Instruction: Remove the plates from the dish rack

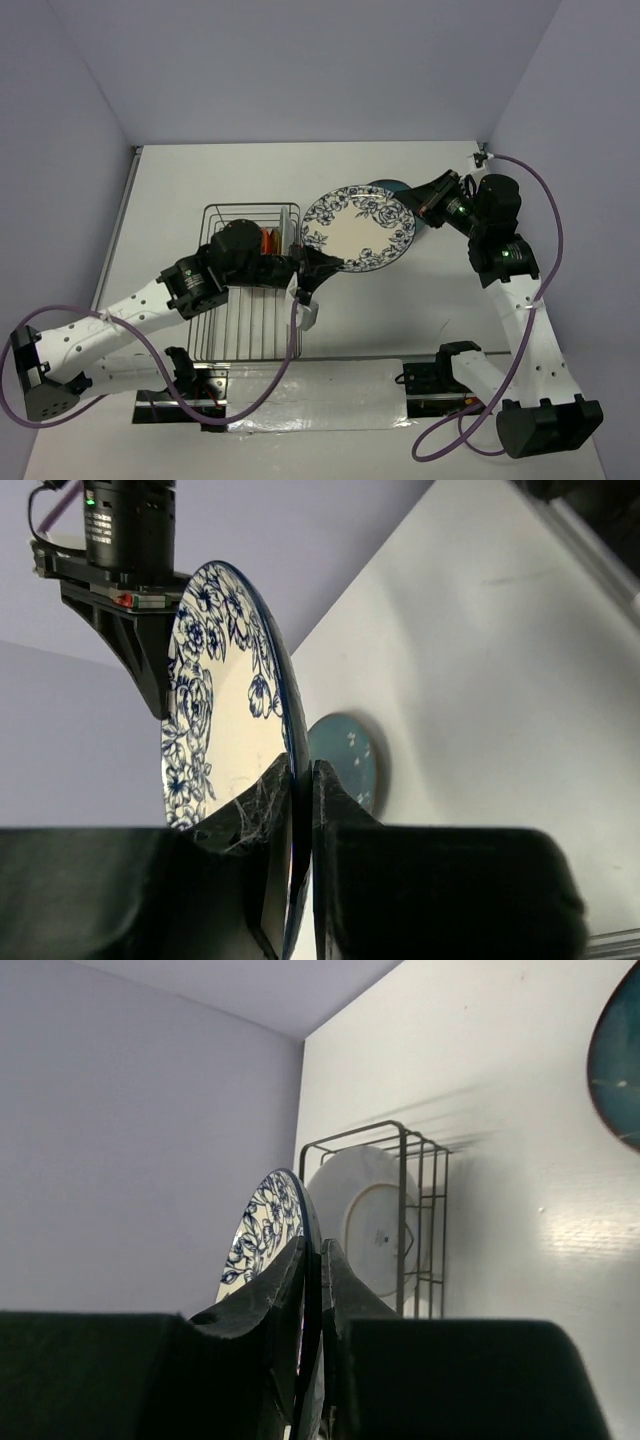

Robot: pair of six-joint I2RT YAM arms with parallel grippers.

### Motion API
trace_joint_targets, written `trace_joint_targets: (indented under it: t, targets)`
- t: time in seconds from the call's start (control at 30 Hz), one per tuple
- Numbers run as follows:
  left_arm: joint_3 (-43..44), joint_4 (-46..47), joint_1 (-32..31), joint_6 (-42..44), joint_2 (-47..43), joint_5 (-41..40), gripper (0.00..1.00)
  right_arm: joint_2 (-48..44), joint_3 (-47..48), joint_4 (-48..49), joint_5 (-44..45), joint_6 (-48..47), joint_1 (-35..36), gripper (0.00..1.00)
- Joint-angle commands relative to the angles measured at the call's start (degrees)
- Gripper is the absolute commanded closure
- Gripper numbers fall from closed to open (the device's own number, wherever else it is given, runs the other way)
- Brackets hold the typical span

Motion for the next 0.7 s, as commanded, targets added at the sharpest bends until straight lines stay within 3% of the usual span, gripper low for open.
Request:
trace_joint_targets:
  t: [0.0,0.17,0.2,0.3,0.4,0.57,0.63,0.67]
  targets:
    - [1.53,11.32,-0.75,11.8,3.34,-21.23,1.0,-3.95,3.25,-2.14,-19.84,-2.16,3.36,0.95]
    - [1.71,11.4,-2.6,15.14,4.4,-25.54,1.0,-3.16,3.07,-0.56,-22.48,-2.43,3.45,0.77]
    - [1.62,11.49,-2.61,15.41,4.14,-25.63,1.0,-3.16,3.24,-0.64,-22.57,-2.6,3.45,0.66]
    - [-0.48,12.89,-2.78,17.07,2.82,-26.42,1.0,-2.9,4.3,-2.13,-22.4,-3.57,3.27,0.48]
    - [-1.37,14.39,-2.96,17.7,1.33,-27.13,1.0,-2.98,3.69,-1.79,-22.83,-3.66,3.36,0.44]
    - [-0.75,13.86,-2.96,17.52,0.88,-27.04,1.0,-2.9,2.98,-3.01,-22.4,-5.59,3.36,0.46]
    - [-1.19,14.12,-2.96,18.04,0.8,-27.74,1.0,-2.9,2.72,-3.81,-22.83,-6.9,3.36,0.62]
    - [-1.54,14.21,-2.96,18.31,0.8,-27.83,1.0,-2.9,2.63,-4.07,-22.92,-7.35,3.36,0.83]
